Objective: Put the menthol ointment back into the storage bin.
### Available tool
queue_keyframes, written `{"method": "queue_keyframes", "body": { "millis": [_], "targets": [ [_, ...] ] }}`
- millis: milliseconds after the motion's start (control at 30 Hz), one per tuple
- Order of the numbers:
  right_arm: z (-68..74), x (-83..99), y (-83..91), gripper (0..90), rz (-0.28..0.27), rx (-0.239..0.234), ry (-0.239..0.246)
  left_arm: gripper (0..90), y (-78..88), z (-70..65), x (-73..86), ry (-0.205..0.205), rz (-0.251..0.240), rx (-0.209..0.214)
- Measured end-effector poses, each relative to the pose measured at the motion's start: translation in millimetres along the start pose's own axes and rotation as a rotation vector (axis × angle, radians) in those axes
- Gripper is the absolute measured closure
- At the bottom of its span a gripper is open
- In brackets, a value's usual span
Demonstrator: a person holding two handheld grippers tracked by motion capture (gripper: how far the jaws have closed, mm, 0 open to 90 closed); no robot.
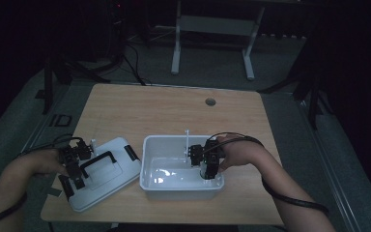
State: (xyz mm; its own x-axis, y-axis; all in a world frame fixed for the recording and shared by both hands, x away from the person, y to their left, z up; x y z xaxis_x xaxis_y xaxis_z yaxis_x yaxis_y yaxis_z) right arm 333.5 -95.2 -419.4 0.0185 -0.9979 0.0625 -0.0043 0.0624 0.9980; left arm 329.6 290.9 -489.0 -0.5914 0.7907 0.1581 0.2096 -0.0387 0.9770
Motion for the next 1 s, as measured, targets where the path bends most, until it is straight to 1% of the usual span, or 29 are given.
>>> {"method": "queue_keyframes", "body": {
  "millis": [67, 100, 167, 233, 267, 300, 400, 500, 533, 633, 700, 767, 800, 900, 967, 1000],
  "targets": [
    [-1.7, -2.8, -8.4, 50.1, 0.003, -0.01, -0.006, 13.9, 1.3, 0.6, 0.1, -0.003, -0.004, -0.002],
    [-2.6, -5.4, -13.7, 50.1, -0.003, -0.015, 0.0, 13.9, 1.7, 0.5, 0.2, -0.003, -0.003, -0.005],
    [-2.7, -6.7, -15.6, 50.1, -0.005, -0.019, 0.003, 13.9, 1.9, 0.5, 0.1, -0.003, -0.002, -0.004],
    [-1.7, -12.9, -24.5, 50.1, -0.001, -0.029, 0.007, 13.9, 1.9, 0.3, -0.1, -0.004, 0.0, -0.004],
    [-1.7, -12.9, -24.5, 50.1, -0.001, -0.029, 0.007, 13.9, 1.9, 0.3, -0.1, -0.004, 0.0, -0.004],
    [-1.2, -16.3, -29.8, 50.2, 0.002, -0.034, 0.005, 13.9, 1.7, -0.1, -0.1, -0.004, -0.001, -0.005],
    [-1.1, -19.4, -34.3, 50.2, 0.003, -0.042, -0.001, 13.9, 1.4, 0.6, 0.3, -0.002, 0.002, -0.007],
    [-1.6, -22.4, -38.1, 50.2, 0.013, -0.04, -0.006, 13.9, 0.8, 1.3, 0.9, 0.002, 0.01, -0.012],
    [-2.1, -23.5, -39.9, 50.1, 0.016, -0.041, 0.0, 13.9, 0.7, 1.3, 0.9, 0.001, 0.01, -0.011],
    [-3.5, -27.9, -46.9, 50.1, 0.03, -0.036, -0.005, 13.9, 0.1, 0.9, 1.2, 0.002, 0.011, -0.006],
    [-3.7, -28.6, -48.4, 50.1, 0.034, -0.033, -0.001, 13.9, -0.2, 0.9, 1.3, 0.002, 0.01, -0.006],
    [-2.9, -30.0, -53.9, 50.1, 0.052, -0.036, 0.015, 13.9, -0.5, 1.4, 1.7, -0.001, 0.011, -0.007],
    [-2.9, -30.0, -53.9, 50.1, 0.052, -0.036, 0.015, 13.9, -0.5, 1.4, 1.7, -0.001, 0.011, -0.007],
    [-2.5, -30.3, -63.3, 50.1, 0.068, -0.053, 0.009, 13.9, -1.8, 1.6, 2.4, 0.004, 0.01, -0.005],
    [-2.5, -30.4, -64.4, 50.2, 0.074, -0.053, 0.011, 13.9, -2.8, 1.3, 2.7, 0.004, 0.008, -0.001],
    [-3.0, -30.5, -66.9, 50.1, 0.074, -0.053, 0.003, 13.9, -3.1, 1.4, 2.7, 0.004, 0.007, -0.001]
  ]
}}
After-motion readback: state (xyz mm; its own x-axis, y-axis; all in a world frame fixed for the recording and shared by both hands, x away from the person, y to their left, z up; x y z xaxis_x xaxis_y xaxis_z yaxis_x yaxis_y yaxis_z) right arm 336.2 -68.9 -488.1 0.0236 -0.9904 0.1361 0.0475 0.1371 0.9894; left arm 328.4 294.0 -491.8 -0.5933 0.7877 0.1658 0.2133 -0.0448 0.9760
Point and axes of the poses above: each handheld gripper's, and its own axes: y roughly backward along the jaws, x roughly out of its underside, z roughly to its left, the point moved 1 cm from there along -y, roughly forward along the jaws
